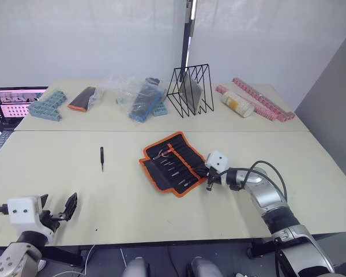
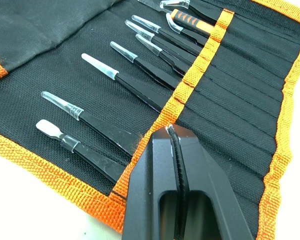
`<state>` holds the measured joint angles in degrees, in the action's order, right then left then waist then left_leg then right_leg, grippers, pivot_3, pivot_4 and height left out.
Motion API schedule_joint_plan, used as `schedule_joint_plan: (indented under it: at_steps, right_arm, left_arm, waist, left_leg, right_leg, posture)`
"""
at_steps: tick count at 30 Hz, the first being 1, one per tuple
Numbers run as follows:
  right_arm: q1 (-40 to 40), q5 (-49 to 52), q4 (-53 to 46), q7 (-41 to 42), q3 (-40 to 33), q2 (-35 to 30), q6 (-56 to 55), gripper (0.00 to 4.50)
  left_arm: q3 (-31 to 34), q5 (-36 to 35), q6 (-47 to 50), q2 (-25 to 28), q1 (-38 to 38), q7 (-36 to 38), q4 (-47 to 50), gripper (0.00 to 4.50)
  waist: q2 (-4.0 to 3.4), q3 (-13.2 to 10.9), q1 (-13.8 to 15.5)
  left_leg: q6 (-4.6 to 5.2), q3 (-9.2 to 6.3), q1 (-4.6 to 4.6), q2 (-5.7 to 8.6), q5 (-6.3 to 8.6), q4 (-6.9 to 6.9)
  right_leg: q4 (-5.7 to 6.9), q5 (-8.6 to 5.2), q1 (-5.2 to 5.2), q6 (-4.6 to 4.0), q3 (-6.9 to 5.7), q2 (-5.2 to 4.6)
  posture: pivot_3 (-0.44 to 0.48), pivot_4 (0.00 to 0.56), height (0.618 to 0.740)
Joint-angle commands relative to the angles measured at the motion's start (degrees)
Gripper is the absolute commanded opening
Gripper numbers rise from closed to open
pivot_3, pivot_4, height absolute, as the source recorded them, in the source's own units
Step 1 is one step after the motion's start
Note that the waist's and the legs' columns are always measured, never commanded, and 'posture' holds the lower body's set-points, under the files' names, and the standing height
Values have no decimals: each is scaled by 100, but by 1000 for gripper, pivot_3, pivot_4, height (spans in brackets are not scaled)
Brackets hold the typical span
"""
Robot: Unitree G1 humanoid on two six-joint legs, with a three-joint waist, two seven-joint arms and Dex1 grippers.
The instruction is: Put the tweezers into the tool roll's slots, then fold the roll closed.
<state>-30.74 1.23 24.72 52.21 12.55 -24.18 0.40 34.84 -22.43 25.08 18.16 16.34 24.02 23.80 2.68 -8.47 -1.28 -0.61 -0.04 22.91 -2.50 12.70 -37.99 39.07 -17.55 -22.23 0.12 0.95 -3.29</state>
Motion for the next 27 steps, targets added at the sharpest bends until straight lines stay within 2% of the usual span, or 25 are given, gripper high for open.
schedule_joint_plan:
  at_steps: [1, 7, 12, 17, 22, 27]
  right_arm:
    - [280, -238, 213, 131, 364, 98, 173, 0]
    - [374, -272, 100, 52, 364, 94, 197, 0]
    - [477, -247, -96, -43, 308, 59, 290, 0]
    - [578, -228, -285, -119, 293, 45, 389, 0]
    - [672, -233, -410, -162, 287, 38, 447, 0]
    - [669, -247, -435, -168, 277, 41, 485, 0]
  left_arm:
    - [-201, -194, 450, 197, -531, -375, 290, 4458]
    - [-819, 298, 518, 315, -1754, -943, -537, 4458]
    - [-1452, 668, 830, 216, -2708, -1433, -1237, 4458]
    - [-1714, 804, 1242, 29, -3242, -1863, -1677, 4458]
    - [-1911, 924, 1714, -211, -3449, -2258, -1871, 4458]
    - [-1936, 931, 2287, -469, -3685, -2603, -1788, 2975]
  waist:
    - [1, 0, -5]
    - [6, 6, -6]
    - [8, 7, -10]
    - [8, 7, -7]
    - [7, 6, 14]
    - [4, 7, 33]
  left_leg:
    - [0, 0, 0, 0, 0, 0]
    - [-4, 0, -3, -2, 2, 1]
    - [-8, 0, -2, -3, 6, 2]
    - [-11, -1, -1, -6, 10, 3]
    - [-13, -3, 0, -6, 17, 4]
    - [-14, -4, -2, -3, 18, 4]
  right_leg:
    - [0, 0, 0, 1, 0, 2]
    - [3, 1, 1, 1, 1, 22]
    - [3, 1, 0, 2, 2, 40]
    - [3, 1, -2, 2, 1, 41]
    - [5, 2, -3, 3, -1, 41]
    - [6, 3, -1, 5, -1, 38]
  posture:
    - [0, 150, 685]
    - [0, 150, 685]
    - [0, 150, 685]
    - [0, 150, 685]
    - [0, 150, 685]
    - [0, 150, 685]
